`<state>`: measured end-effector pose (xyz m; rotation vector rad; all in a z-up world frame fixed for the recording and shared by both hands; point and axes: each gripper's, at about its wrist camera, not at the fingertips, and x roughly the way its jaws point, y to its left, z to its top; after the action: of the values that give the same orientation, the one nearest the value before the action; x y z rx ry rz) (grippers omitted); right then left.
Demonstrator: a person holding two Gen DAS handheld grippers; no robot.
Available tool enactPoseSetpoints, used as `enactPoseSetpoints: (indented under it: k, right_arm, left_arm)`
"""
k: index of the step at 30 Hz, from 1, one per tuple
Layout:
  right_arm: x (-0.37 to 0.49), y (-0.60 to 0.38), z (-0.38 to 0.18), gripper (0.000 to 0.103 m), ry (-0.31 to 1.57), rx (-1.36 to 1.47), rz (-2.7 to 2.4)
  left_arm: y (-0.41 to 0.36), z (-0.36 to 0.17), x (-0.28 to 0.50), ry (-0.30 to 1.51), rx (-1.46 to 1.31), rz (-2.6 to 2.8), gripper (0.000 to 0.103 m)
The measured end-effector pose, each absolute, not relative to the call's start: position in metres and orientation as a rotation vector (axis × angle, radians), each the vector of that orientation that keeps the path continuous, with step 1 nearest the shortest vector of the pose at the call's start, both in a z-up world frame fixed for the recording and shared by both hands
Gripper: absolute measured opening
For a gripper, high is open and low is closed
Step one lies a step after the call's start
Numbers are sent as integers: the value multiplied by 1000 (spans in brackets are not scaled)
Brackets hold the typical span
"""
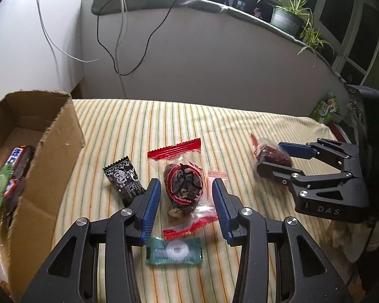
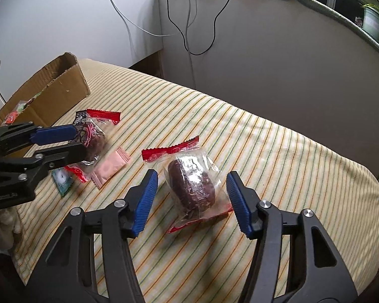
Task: Organize snacks
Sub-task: 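Grasp a bagged brownie with the left gripper while the right gripper grasps another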
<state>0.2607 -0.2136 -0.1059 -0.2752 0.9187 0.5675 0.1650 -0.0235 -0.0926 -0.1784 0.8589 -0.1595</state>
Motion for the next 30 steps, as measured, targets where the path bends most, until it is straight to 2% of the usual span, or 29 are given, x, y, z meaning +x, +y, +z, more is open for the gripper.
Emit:
enactPoseSetpoints:
  k: [6, 11, 30]
  right_arm:
    - [266, -210, -113, 46, 938, -276, 577]
    - [268, -208, -115, 44, 943, -274, 577]
    - [250, -203, -87, 40, 886, -256, 561]
  left_arm:
    - [-24, -101, 174, 881, -189, -162, 41]
    - [-21, -103, 175, 883, -197, -165, 33]
    - [-11, -67, 146, 780, -172, -150, 33]
